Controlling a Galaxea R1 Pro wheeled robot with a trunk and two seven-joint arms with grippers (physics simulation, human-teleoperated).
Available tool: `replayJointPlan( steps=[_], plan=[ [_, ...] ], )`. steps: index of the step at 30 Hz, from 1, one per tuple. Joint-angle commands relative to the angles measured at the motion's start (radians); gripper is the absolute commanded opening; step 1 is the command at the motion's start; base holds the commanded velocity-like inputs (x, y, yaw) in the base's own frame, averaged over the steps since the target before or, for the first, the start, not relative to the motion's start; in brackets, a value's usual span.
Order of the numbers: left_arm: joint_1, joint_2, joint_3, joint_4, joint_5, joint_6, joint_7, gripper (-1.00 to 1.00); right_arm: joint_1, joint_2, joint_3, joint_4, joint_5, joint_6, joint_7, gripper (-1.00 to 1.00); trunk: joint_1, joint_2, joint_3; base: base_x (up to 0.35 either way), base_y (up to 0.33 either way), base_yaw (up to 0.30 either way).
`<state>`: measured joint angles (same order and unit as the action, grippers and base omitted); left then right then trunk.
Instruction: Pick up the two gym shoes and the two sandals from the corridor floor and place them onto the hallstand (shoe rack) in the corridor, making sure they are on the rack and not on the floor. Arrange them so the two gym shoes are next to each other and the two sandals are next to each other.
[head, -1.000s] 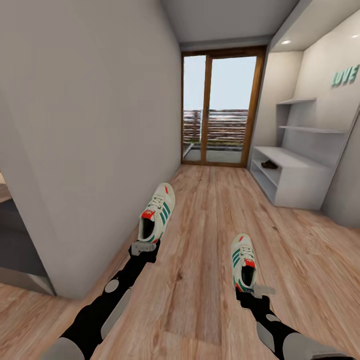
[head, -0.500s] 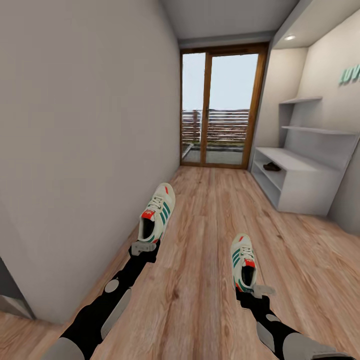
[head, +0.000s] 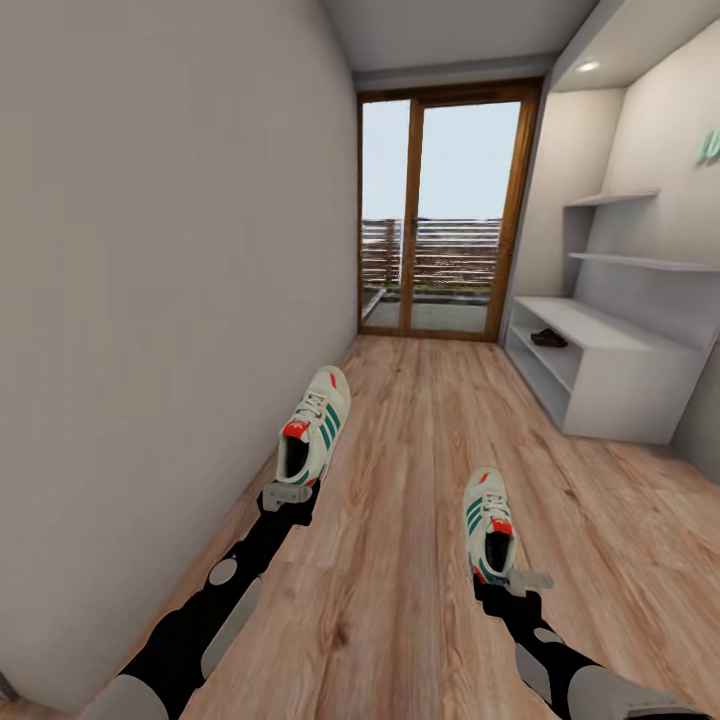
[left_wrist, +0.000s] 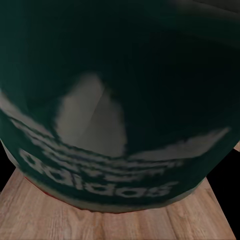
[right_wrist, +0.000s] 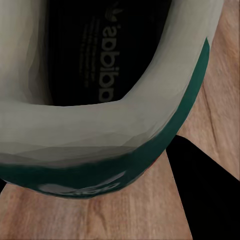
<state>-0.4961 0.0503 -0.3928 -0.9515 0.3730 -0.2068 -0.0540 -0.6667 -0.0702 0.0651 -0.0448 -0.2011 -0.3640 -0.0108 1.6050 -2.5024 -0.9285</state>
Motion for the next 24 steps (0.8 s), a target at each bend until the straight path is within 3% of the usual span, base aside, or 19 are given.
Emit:
replayJointPlan(
  steps=[1,10,12,15,19,21,24],
  plan=[
    [-0.001,0.001,-0.003,0.000,0.011,-0.003,-0.003,-1.00,-0.001,-0.001,0.009,-0.001,-0.007,-0.003,-0.001,-1.00,0.000,0.000,-0.001,0.347,-0.074,0.000],
    [-0.001,-0.001,-0.003,0.000,0.012,-0.003,-0.003,-1.00,-0.001,0.000,0.002,-0.046,-0.008,-0.014,-0.002,-1.00,0.000,0.000,-0.001,0.347,-0.074,0.000],
    [-0.001,-0.001,-0.003,0.000,0.011,-0.003,-0.003,-1.00,-0.002,0.001,0.002,-0.199,-0.008,-0.007,-0.004,-1.00,0.000,0.000,-0.001,0.347,-0.074,0.000],
    [-0.001,-0.001,-0.003,0.000,0.011,-0.003,-0.002,-1.00,-0.002,0.001,0.003,-0.334,-0.007,0.001,-0.004,-1.00,0.000,0.000,-0.001,0.347,-0.074,0.000],
    [-0.001,-0.002,-0.004,0.000,0.011,-0.003,-0.001,-1.00,-0.002,0.002,0.008,-0.386,0.000,0.010,-0.004,-1.00,0.000,0.000,-0.001,0.347,-0.074,0.000],
    [-0.001,-0.003,-0.005,0.000,0.011,-0.003,-0.001,-1.00,-0.002,0.003,0.009,-0.390,0.002,0.052,-0.003,-1.00,0.000,0.000,-0.001,0.347,-0.074,0.000],
    [-0.001,-0.004,-0.006,0.000,0.011,-0.003,-0.001,-1.00,-0.002,0.003,0.010,-0.394,0.004,0.193,-0.003,-1.00,0.000,0.000,-0.001,0.347,-0.074,0.000]
  ],
)
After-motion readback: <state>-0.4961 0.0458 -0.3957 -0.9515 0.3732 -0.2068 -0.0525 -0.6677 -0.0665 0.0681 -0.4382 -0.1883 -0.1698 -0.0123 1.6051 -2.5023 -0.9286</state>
